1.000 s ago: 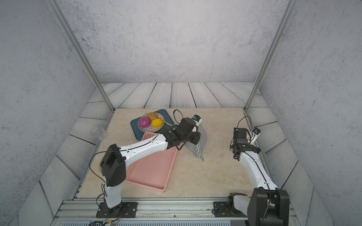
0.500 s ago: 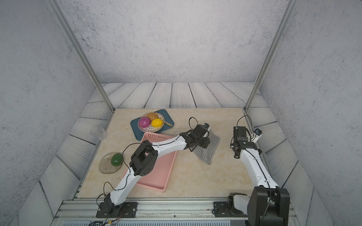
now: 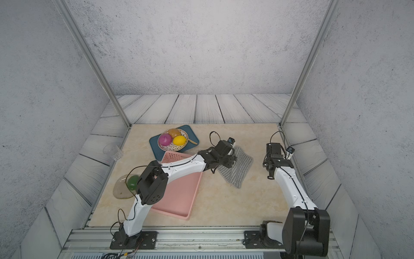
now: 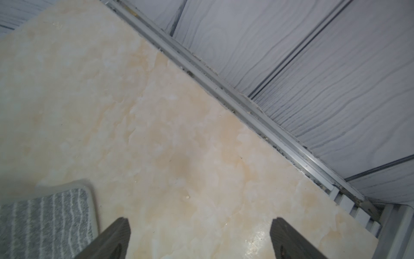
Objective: Fold the square dishcloth
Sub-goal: Place the cleaning item at the center of the board, then flatten out the cleaning item at the center of the board.
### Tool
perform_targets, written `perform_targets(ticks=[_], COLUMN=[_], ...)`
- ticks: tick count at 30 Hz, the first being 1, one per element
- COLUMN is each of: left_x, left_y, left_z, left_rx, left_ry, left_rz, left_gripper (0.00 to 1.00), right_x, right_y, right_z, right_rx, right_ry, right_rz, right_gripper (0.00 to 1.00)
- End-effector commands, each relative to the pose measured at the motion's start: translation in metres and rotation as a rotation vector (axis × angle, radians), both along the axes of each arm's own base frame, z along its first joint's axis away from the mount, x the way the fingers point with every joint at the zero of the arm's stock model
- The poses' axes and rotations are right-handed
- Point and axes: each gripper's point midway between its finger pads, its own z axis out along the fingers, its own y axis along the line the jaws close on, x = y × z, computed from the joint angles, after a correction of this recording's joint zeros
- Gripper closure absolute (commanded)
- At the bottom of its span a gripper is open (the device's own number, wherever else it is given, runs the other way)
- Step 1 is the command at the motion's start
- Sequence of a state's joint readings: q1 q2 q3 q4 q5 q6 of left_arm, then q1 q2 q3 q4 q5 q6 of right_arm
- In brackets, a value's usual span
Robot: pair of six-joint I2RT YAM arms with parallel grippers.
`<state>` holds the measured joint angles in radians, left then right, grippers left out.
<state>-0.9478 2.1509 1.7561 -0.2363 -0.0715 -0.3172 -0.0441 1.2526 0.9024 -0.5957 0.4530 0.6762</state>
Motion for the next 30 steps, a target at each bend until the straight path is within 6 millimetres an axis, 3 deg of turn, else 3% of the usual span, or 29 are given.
perform_targets(ticks=[1,7,14,20,24,30], left_x=[-0.002,0.008,0.041,0.063,0.063,0.056], left_y=[0.022,0.036,0.058,0.085,0.096,0.093], left_z=[-0.003,-0.034,-0.068,-0.082,-0.094,-0.1], left_rx=[0.045,0.12,0.237,0.286,0.249,0.239], left_ry=[0.011,0.047,0.084,0.117,0.215,0.253], left_rz=[0.02,0.054,0.098,0.131,0.113,0.028], left_gripper=[0.28,0.37,0.36,0.35,0.34,0.33], right_x=[-0.002,-0.016,-0.045,-0.06,-0.065,-0.069], right_y=[0.028,0.067,0.094,0.113,0.124,0.143], right_z=[-0.007,-0.016,-0.031,-0.036,-0.041,-0.053], right_rx=[0.133,0.324,0.438,0.482,0.501,0.493], right_ry=[0.011,0.012,0.06,0.083,0.114,0.18], right_rz=[0.114,0.236,0.282,0.321,0.337,0.378], right_gripper=[0.08,0.18,0.25,0.27,0.29,0.31])
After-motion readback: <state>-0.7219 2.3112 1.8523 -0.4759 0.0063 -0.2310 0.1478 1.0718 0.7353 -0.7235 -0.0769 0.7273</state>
